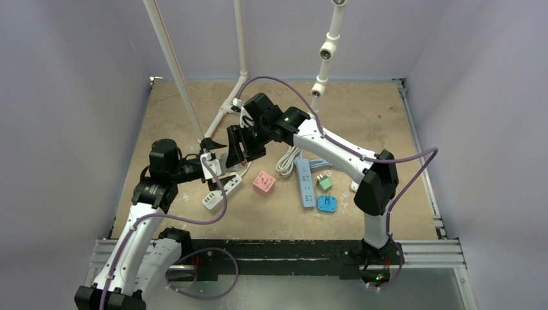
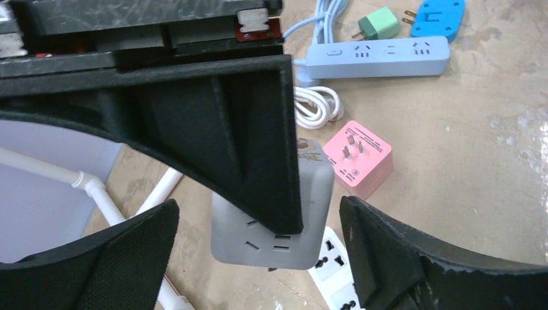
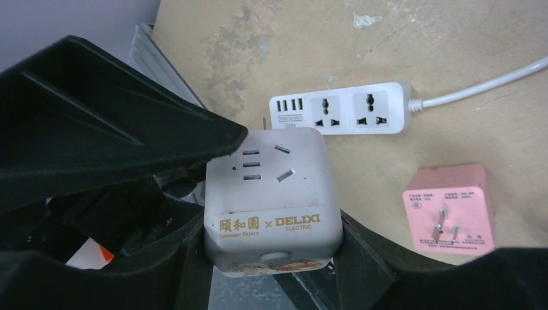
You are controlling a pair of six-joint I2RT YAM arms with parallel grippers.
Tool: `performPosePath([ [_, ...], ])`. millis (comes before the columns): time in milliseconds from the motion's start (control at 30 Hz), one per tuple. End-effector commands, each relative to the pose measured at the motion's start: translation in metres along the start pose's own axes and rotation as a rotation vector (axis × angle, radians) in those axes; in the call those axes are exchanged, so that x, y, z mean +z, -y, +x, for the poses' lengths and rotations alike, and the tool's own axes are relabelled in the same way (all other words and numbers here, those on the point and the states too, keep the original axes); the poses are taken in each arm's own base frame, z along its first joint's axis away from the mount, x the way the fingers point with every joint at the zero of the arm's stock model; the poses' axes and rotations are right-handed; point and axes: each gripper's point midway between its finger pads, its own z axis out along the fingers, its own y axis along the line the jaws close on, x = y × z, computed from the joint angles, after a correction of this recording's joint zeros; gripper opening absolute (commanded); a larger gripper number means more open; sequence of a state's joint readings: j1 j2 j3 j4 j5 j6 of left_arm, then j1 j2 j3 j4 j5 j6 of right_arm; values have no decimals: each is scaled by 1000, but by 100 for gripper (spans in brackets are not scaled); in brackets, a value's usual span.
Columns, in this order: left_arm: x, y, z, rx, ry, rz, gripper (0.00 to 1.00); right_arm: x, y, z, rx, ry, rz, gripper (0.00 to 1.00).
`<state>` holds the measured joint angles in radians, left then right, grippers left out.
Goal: Insert the plug
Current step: Pick up the plug from the center of the board.
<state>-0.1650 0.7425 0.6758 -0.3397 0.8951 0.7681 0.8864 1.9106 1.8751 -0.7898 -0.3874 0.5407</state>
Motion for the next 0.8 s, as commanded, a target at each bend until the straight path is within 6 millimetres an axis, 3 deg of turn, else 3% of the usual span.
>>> performPosePath([
  [0, 1, 7, -10, 74, 33, 77, 86, -18, -32, -12, -15, 61, -131, 0],
  [167, 0, 17, 6, 106, -32, 155, 62, -21, -37, -14, -23, 72, -154, 0],
  [267, 3, 5, 2, 81, -26, 108, 45, -23, -37, -13, -21, 76, -157, 0],
  [333, 4, -6, -4, 48, -9, 49, 25, -24, -36, -14, -18, 94, -153, 11],
  [367, 5, -13, -7, 21, 0, 11, 11, -25, -34, -13, -6, 108, -145, 23],
  [400, 5, -19, -11, -8, 14, -28, 3, -25, -33, -13, 4, 129, -138, 33],
  [467, 3, -26, -17, -57, 39, -84, 0, -29, -34, -17, 20, 192, -135, 45],
  [533, 2, -26, -20, -95, 56, -113, 0, -33, -35, -21, 42, 260, -133, 52],
  [633, -1, -23, -21, -118, 61, -117, 0, -41, -38, -30, 70, 350, -146, 51],
  [767, -2, -25, -24, -124, 63, -130, 0, -38, -38, -30, 79, 347, -148, 43],
])
